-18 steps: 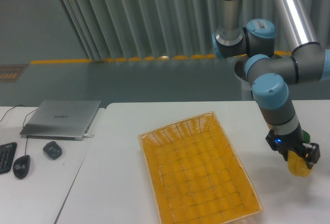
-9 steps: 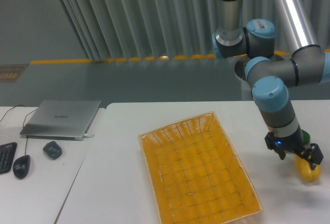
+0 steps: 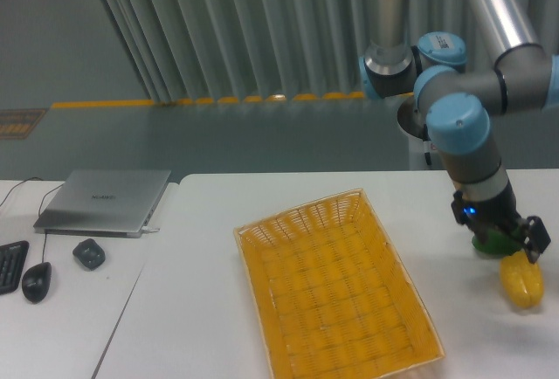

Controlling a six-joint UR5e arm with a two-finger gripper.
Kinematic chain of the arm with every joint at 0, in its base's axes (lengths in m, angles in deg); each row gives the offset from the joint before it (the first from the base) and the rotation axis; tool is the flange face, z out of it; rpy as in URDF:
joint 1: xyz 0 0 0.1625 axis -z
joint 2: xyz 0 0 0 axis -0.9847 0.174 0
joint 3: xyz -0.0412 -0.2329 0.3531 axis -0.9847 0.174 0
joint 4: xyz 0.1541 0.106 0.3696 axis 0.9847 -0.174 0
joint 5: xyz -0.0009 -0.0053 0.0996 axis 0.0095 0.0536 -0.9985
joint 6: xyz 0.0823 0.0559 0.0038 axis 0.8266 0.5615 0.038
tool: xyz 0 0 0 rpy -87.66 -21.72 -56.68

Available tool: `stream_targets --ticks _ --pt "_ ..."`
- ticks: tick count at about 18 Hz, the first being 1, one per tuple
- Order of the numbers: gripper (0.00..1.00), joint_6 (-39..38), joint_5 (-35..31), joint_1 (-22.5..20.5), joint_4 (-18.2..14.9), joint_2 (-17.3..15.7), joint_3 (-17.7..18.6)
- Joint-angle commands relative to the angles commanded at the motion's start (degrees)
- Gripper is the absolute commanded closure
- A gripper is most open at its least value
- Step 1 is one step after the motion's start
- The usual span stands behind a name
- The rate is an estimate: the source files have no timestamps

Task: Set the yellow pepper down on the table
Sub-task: 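Open the gripper and raise it away from the yellow pepper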

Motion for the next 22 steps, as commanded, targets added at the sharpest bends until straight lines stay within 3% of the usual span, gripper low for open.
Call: stream_targets --ticks 4,10,12,15,22 --pt "0.0 2.1 5.4 0.1 -6.1 -3.2 -1.7" --pt "0.0 13.5 11.2 0.4 -13.7 -7.6 -1.8" --pt "0.0 17.8 15.6 0.2 -14.3 -9.3 -1.6" --pt "0.0 25.6 16.2 0.2 -16.4 -10.0 -1.4" --pt "0.0 26.5 17.8 -0.9 -16.0 -11.0 -1.0"
